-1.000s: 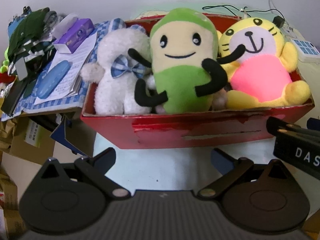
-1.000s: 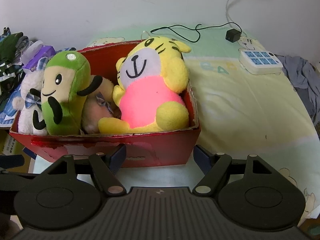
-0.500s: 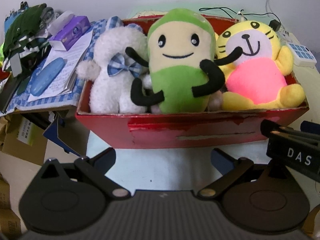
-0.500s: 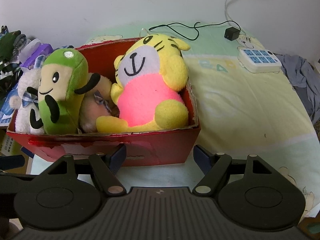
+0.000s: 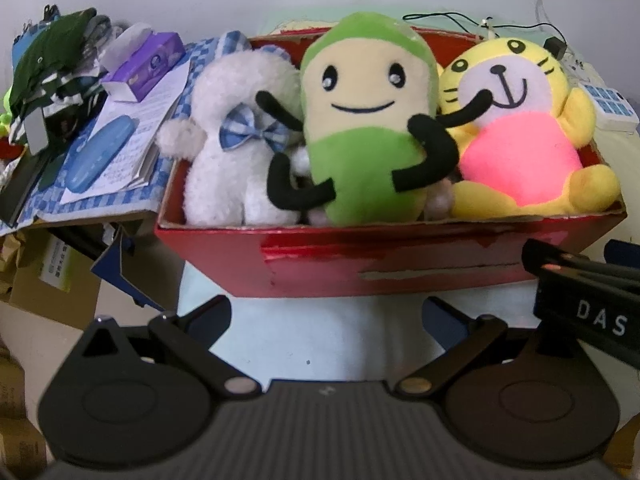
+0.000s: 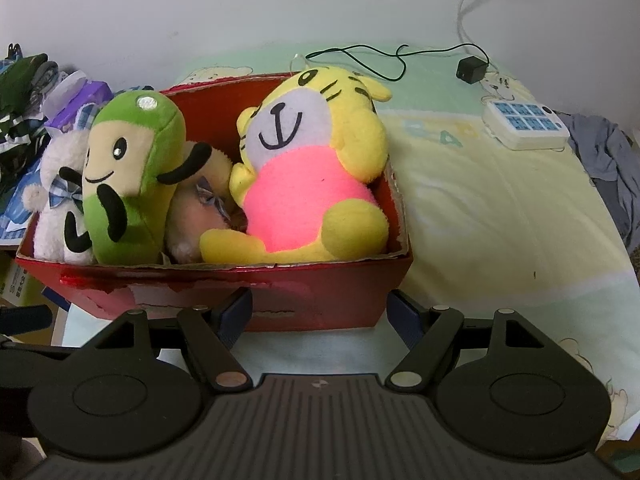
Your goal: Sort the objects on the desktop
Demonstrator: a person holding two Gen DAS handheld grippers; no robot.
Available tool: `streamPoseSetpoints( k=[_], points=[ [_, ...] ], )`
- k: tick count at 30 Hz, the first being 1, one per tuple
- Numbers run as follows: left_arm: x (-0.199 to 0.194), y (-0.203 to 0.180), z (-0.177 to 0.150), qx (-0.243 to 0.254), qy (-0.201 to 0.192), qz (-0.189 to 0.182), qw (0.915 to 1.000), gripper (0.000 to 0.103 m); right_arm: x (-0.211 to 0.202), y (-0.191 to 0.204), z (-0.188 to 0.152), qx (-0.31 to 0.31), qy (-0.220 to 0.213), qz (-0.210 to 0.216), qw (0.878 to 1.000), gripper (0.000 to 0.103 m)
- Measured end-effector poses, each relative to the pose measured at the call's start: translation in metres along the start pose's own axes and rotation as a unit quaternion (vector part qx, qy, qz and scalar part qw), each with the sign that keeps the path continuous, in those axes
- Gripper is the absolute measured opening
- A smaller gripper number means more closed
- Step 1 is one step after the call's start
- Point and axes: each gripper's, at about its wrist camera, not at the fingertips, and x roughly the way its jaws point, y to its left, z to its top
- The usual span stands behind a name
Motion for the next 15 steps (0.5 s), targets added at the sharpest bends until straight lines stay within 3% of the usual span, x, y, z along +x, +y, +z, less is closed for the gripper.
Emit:
streamPoseSetpoints(
  k=[15],
  points=[
    [0.0008,-0.0012,-0.0033,0.004,0.003,-0.002,1.0,0.102,0.0017,0.0004,-0.0029,0.001,0.005,0.002,1.0,0.077]
  ],
)
